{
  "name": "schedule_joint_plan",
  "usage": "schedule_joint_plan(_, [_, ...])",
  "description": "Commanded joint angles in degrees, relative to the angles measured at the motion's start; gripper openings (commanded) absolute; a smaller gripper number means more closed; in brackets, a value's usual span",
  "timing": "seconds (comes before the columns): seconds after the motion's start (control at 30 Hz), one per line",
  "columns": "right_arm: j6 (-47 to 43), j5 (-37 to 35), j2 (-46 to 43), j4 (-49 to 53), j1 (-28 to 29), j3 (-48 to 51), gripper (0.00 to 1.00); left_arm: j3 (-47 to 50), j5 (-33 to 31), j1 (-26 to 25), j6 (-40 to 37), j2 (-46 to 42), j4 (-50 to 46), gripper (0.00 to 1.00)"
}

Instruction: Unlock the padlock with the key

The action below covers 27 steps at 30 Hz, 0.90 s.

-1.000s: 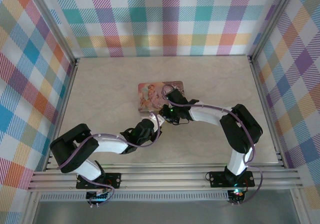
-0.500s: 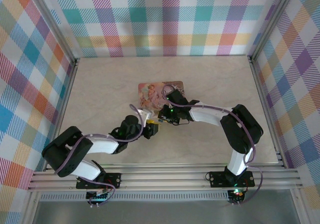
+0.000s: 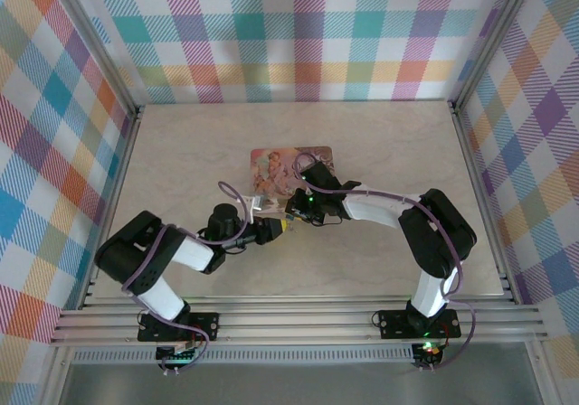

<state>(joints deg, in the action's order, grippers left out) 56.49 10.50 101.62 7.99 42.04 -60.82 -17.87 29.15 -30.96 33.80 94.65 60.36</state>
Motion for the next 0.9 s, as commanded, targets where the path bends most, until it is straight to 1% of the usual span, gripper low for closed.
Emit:
schedule_joint_plan(0.0, [3.45, 3.99, -1.49, -0.05, -0.12, 0.44, 0.00, 0.03, 1.58, 0.35, 3.88, 2.88, 9.69, 0.34])
schedule_joint_plan(0.53, [3.54, 4.17, -1.17, -0.14, -0.21, 0.33, 0.00, -1.88, 1.28, 0.11, 4.16, 8.03, 11.26, 0.32])
schedule_joint_plan(0.87, [4.05, 4.39, -0.68, -0.66, -0.30, 0.26, 0.00, -2.52, 1.01, -1.11, 4.68, 9.36, 12.21, 0.28])
